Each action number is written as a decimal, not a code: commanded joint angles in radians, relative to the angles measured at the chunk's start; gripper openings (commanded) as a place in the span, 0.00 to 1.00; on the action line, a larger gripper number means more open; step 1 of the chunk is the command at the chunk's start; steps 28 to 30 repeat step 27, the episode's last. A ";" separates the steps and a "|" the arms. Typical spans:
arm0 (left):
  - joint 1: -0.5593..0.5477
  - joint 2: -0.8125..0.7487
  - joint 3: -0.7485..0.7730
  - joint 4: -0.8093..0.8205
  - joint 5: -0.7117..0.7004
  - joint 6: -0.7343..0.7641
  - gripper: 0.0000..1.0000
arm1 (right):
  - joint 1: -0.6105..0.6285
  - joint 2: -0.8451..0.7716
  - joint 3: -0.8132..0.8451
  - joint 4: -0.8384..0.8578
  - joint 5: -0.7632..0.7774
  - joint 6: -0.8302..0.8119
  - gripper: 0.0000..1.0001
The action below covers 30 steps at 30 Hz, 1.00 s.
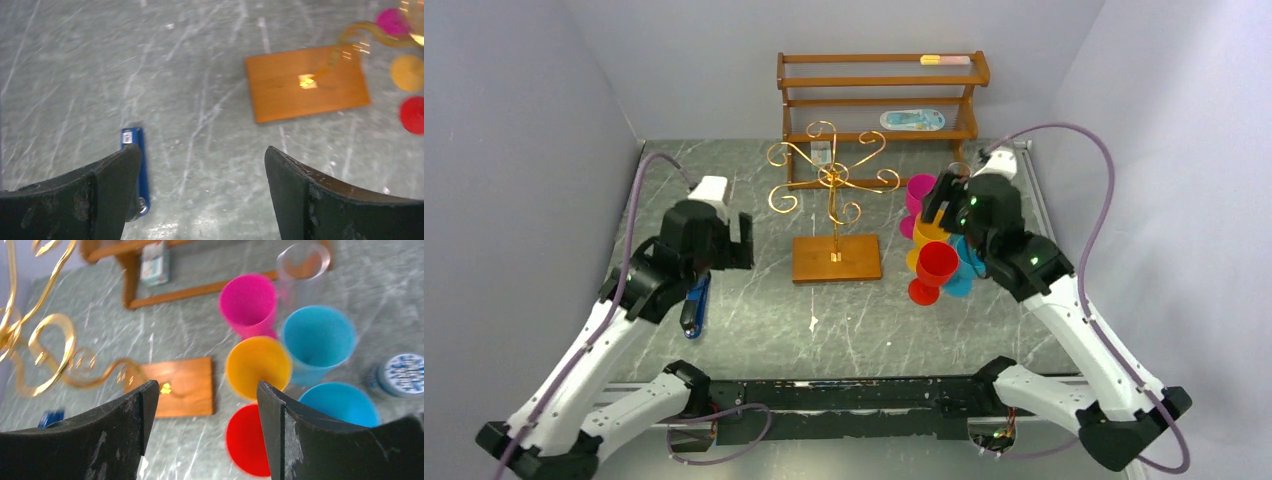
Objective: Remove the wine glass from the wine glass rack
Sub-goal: Reset both arms
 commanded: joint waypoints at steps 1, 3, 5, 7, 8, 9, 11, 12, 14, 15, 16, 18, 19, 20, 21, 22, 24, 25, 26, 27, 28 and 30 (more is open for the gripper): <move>0.260 0.052 0.006 0.054 0.207 0.110 0.96 | -0.252 0.043 0.086 -0.007 -0.228 -0.074 0.77; 0.345 0.064 0.036 0.083 0.213 0.139 0.96 | -0.383 0.080 0.125 0.000 -0.354 -0.100 0.80; 0.433 0.101 0.081 0.087 0.273 0.162 0.96 | -0.506 0.129 0.179 -0.002 -0.456 -0.115 0.84; 0.516 0.148 0.149 0.073 0.334 0.154 0.96 | -0.611 0.179 0.253 -0.015 -0.544 -0.142 0.89; 0.528 0.169 0.193 0.059 0.336 0.146 0.96 | -0.640 0.211 0.308 -0.035 -0.580 -0.158 0.97; 0.536 0.181 0.240 0.048 0.325 0.132 0.96 | -0.658 0.244 0.394 -0.067 -0.590 -0.180 0.99; 0.537 0.198 0.342 0.028 0.303 0.111 0.96 | -0.660 0.298 0.536 -0.129 -0.562 -0.227 1.00; 0.537 0.207 0.398 0.006 0.294 0.099 0.96 | -0.661 0.314 0.592 -0.149 -0.528 -0.247 1.00; 0.537 0.218 0.505 -0.013 0.273 0.078 0.96 | -0.661 0.316 0.658 -0.156 -0.499 -0.272 1.00; 0.537 0.219 0.523 -0.015 0.265 0.073 0.96 | -0.660 0.305 0.664 -0.148 -0.494 -0.270 1.00; 0.537 0.219 0.544 -0.013 0.264 0.070 0.96 | -0.661 0.286 0.654 -0.132 -0.498 -0.261 1.00; 0.537 0.217 0.557 -0.006 0.273 0.064 0.96 | -0.660 0.235 0.592 -0.089 -0.516 -0.240 1.00; 0.537 0.215 0.549 -0.001 0.279 0.062 0.96 | -0.660 0.201 0.550 -0.062 -0.517 -0.232 1.00; 0.537 0.213 0.538 0.005 0.284 0.058 0.96 | -0.660 0.172 0.504 -0.037 -0.506 -0.225 1.00; 0.537 0.210 0.524 0.016 0.295 0.054 0.96 | -0.660 0.136 0.456 -0.005 -0.479 -0.217 1.00; 0.537 0.206 0.507 0.026 0.307 0.051 0.96 | -0.661 0.101 0.411 0.025 -0.467 -0.207 1.00; 0.537 0.200 0.476 0.043 0.324 0.047 0.96 | -0.661 0.068 0.373 0.036 -0.447 -0.191 1.00; 0.537 0.198 0.464 0.047 0.328 0.045 0.96 | -0.661 0.077 0.379 0.011 -0.441 -0.186 1.00; 0.537 0.194 0.453 0.052 0.332 0.043 0.96 | -0.660 0.088 0.393 -0.016 -0.410 -0.187 1.00; 0.537 0.191 0.439 0.057 0.337 0.041 0.96 | -0.657 0.094 0.398 -0.029 -0.389 -0.189 1.00; 0.537 0.191 0.439 0.057 0.337 0.041 0.96 | -0.657 0.094 0.398 -0.029 -0.389 -0.189 1.00; 0.537 0.191 0.439 0.057 0.337 0.041 0.96 | -0.657 0.094 0.398 -0.029 -0.389 -0.189 1.00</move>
